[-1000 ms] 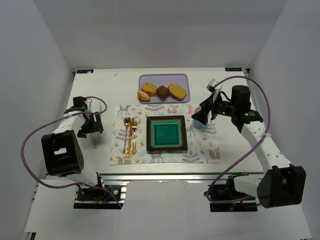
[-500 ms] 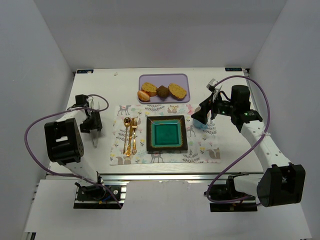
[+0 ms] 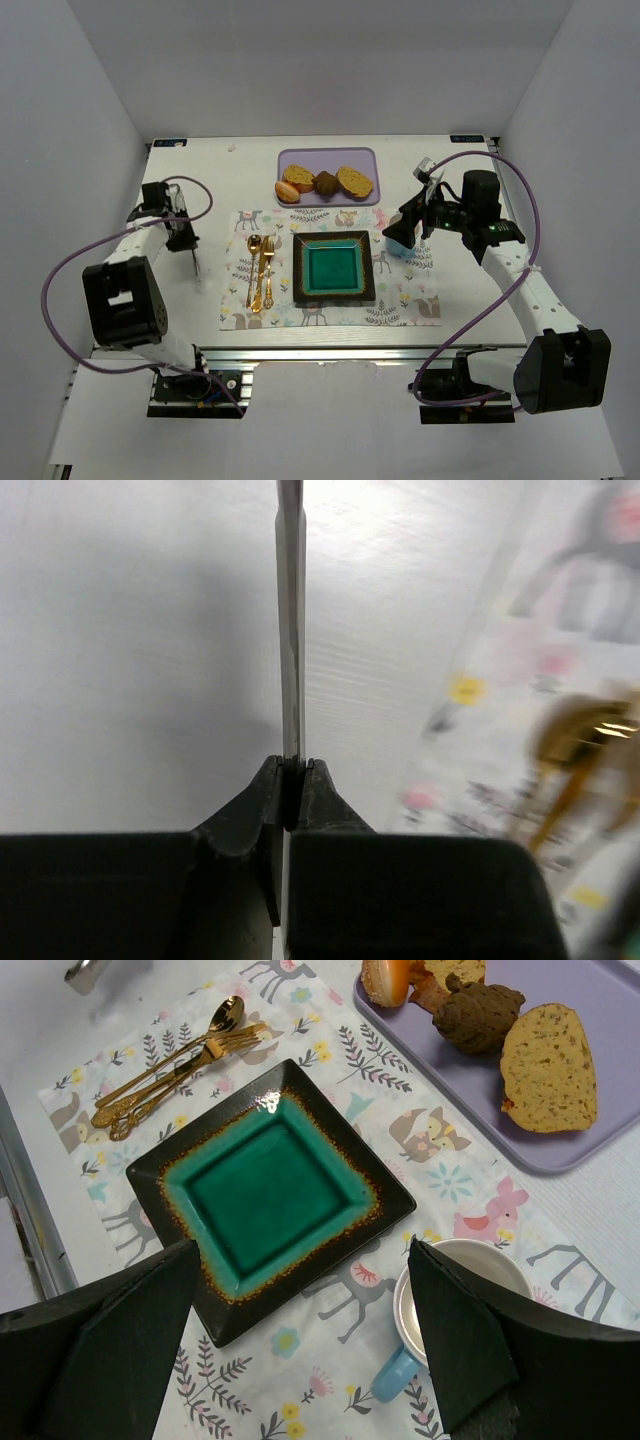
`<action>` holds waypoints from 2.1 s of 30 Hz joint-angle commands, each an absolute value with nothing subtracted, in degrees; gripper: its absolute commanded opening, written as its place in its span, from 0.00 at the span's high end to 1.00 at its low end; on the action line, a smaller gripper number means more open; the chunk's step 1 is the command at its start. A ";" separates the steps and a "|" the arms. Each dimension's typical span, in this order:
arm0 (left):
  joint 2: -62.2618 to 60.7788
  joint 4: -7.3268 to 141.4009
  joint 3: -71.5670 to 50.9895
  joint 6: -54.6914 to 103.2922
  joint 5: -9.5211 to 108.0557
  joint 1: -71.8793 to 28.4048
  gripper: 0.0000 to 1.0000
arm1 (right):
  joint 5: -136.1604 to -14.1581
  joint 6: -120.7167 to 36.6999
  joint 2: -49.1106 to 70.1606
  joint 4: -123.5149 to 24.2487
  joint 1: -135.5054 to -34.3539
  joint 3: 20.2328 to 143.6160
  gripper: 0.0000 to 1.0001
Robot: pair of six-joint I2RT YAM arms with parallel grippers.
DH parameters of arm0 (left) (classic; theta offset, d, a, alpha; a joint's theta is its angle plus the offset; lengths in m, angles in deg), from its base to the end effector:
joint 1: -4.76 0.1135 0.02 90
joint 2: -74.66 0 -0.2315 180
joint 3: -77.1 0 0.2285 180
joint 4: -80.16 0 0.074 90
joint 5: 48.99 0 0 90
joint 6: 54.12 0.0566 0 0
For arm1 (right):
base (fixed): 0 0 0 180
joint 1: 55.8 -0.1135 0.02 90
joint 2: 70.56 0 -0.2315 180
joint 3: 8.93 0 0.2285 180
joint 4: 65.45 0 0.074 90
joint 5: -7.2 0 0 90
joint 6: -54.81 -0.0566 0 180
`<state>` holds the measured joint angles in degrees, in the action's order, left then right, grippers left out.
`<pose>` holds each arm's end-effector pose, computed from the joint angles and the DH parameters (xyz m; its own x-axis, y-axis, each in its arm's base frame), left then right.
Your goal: Place the bread
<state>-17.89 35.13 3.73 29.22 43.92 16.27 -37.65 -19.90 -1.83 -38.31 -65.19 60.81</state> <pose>0.2974 0.0576 0.1522 -0.8557 -0.2925 -0.4268 -0.2788 0.9556 -0.0959 0.2566 0.0831 0.2831 -0.2232 -0.2254 -0.9484 -0.8313 0.5521 0.0644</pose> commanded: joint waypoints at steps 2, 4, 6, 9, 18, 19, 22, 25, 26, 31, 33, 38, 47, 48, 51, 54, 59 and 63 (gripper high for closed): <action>-7.17 35.57 -1.83 19.82 61.87 14.70 0.85 | -37.36 -19.55 -3.14 -39.33 -64.77 62.01 0.11; -6.72 36.36 -2.80 12.88 65.86 12.33 0.73 | -37.10 -19.64 -3.14 -39.59 -64.77 62.01 0.11; -7.51 37.16 -4.82 7.79 70.35 9.70 0.63 | -37.01 -19.64 -3.06 -39.77 -64.85 61.93 0.11; -9.71 37.95 -7.81 2.59 74.31 7.41 0.59 | -36.66 -19.72 -3.14 -39.86 -64.77 62.01 0.11; -16.38 37.34 -17.73 -3.93 77.22 2.22 0.45 | -36.57 -20.16 -4.99 -41.96 -64.59 60.08 0.11; -16.91 36.38 -18.53 -4.02 76.78 1.95 0.45 | -36.66 -20.34 -5.34 -42.14 -64.50 59.64 0.11; -19.02 34.36 -21.17 -4.20 74.50 0.90 0.45 | -36.75 -20.78 -6.13 -42.93 -64.42 58.50 0.11; -20.17 31.03 -22.58 -4.20 70.74 -0.33 0.47 | -36.74 -21.04 -6.66 -43.46 -64.24 57.97 0.11; -22.00 29.96 -25.71 -4.11 69.41 -0.86 0.47 | -36.75 -21.13 -6.83 -43.46 -64.33 57.62 0.11; -27.01 19.70 -34.78 -2.27 60.02 -3.32 0.47 | -36.66 -21.48 -7.10 -44.34 -64.06 57.00 0.11; -27.73 17.57 -36.46 -2.00 57.89 -3.94 0.47 | -36.57 -21.48 -7.10 -44.43 -63.89 56.74 0.11; -30.62 14.05 -39.80 -2.70 55.69 -4.82 0.47 | -36.31 -21.83 -7.19 -45.04 -63.80 56.13 0.11; -33.61 8.60 -43.41 -3.14 54.89 -5.43 0.47 | -36.31 -22.36 -7.10 -45.66 -63.63 55.68 0.11; -33.88 7.99 -43.67 -3.14 54.98 -5.43 0.47 | -36.31 -22.45 -7.19 -45.75 -63.71 55.60 0.11; -34.49 7.72 -43.59 -3.32 55.24 -5.52 0.47 | -36.31 -22.45 -7.27 -45.75 -63.54 55.42 0.11; -34.76 8.24 -43.50 -3.67 55.86 -5.70 0.47 | -36.22 -22.36 -7.27 -45.75 -63.54 55.25 0.11; -35.02 9.21 -43.41 -4.55 57.26 -5.96 0.47 | -36.04 -22.45 -7.36 -45.83 -63.45 54.89 0.11; -34.59 9.74 -43.32 -5.16 58.06 -5.96 0.47 | -36.13 -22.27 -7.45 -45.92 -63.45 54.81 0.11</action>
